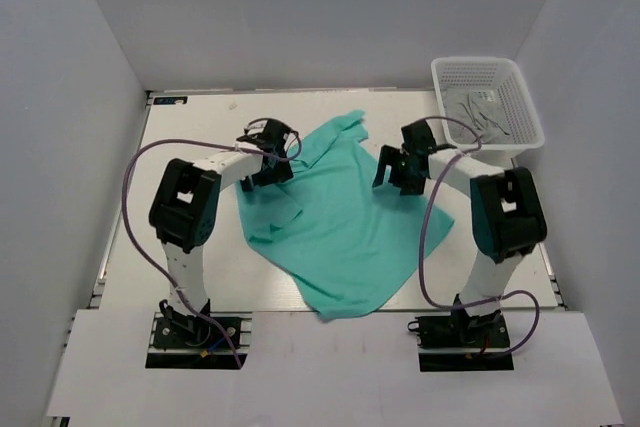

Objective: Fold and stack the t-shirts
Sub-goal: Flatten out the tshirt

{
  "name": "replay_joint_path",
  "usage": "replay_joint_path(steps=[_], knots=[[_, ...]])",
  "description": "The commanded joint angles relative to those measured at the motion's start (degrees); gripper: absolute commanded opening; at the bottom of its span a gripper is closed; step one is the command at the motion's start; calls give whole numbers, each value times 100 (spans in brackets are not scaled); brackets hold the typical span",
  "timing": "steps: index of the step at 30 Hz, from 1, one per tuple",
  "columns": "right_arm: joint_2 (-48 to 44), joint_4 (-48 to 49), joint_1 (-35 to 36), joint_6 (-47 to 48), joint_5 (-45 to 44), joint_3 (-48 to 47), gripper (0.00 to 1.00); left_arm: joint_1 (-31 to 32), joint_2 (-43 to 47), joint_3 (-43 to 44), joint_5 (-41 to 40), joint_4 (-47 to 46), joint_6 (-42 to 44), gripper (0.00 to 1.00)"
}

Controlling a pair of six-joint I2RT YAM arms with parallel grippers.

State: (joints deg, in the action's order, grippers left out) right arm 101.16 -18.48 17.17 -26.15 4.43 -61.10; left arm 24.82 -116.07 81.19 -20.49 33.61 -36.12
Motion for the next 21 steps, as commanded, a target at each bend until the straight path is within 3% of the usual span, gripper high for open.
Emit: replay_joint_path(steps=[1, 2, 5, 9, 14, 21], knots=[[1070, -339, -108, 286, -662, -559, 90, 171, 628, -927, -296, 1014, -895, 99], [1211, -480, -117, 521, -741, -1361, 90, 233, 830, -1086, -393, 1016, -1001, 99], [1687, -568, -91, 980, -698, -2420, 90, 374, 1568, -1763, 200, 702, -811, 99], [1442, -403, -56, 1506, -504, -2837, 90, 655, 2044, -1897, 766, 445, -37, 99], [37, 185, 32, 1535, -170, -1655, 90, 901, 2124, -1291, 424, 568, 271, 99], [-1283, 608, 102, 763, -91, 560, 90, 1157, 974, 80, -148, 743, 931, 99]])
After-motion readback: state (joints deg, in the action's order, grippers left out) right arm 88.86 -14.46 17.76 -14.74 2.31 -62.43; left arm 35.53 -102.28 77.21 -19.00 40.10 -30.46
